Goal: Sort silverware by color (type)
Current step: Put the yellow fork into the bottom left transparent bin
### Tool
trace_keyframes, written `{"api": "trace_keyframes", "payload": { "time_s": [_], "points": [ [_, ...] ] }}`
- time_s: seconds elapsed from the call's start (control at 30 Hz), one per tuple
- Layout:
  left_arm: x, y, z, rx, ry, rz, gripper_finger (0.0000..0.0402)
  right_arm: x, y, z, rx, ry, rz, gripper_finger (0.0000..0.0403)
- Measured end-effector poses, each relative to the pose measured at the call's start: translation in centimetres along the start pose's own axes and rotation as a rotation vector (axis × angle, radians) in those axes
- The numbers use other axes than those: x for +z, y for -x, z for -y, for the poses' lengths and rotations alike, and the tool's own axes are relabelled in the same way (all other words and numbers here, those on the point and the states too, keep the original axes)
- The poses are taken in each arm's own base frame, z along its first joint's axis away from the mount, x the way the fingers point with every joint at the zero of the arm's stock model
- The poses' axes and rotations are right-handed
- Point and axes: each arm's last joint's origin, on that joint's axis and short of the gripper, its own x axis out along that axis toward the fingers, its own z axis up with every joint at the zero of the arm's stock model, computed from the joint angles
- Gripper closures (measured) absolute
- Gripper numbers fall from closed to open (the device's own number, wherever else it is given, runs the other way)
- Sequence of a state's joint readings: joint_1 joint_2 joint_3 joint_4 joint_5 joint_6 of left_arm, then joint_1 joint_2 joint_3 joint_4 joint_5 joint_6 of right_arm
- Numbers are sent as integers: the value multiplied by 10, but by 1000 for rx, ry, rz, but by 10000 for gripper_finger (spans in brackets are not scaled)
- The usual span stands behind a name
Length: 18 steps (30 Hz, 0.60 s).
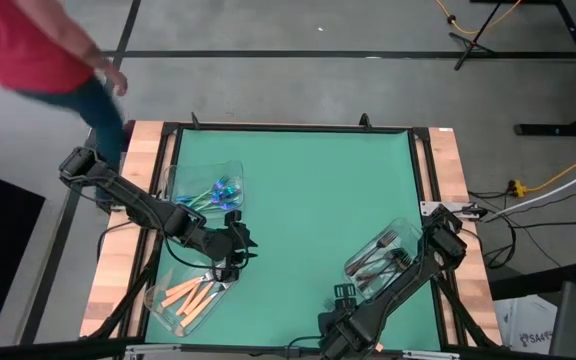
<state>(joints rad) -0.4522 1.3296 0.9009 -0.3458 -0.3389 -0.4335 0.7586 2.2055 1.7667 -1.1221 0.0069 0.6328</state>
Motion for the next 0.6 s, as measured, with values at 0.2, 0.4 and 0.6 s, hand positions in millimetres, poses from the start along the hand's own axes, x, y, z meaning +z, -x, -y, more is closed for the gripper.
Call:
{"api": "trace_keyframes", "payload": {
  "time_s": [0.2,0.4,0.6],
  "points": [
    [0,0,0,0,0,0,288,-2,-9,1,-1,-2,-3,217],
    [0,0,0,0,0,0,288,-2,-11,1,5,-1,5,217],
    [0,0,0,0,0,0,288,-2,-11,1,10,9,-2,217]
  ]
}}
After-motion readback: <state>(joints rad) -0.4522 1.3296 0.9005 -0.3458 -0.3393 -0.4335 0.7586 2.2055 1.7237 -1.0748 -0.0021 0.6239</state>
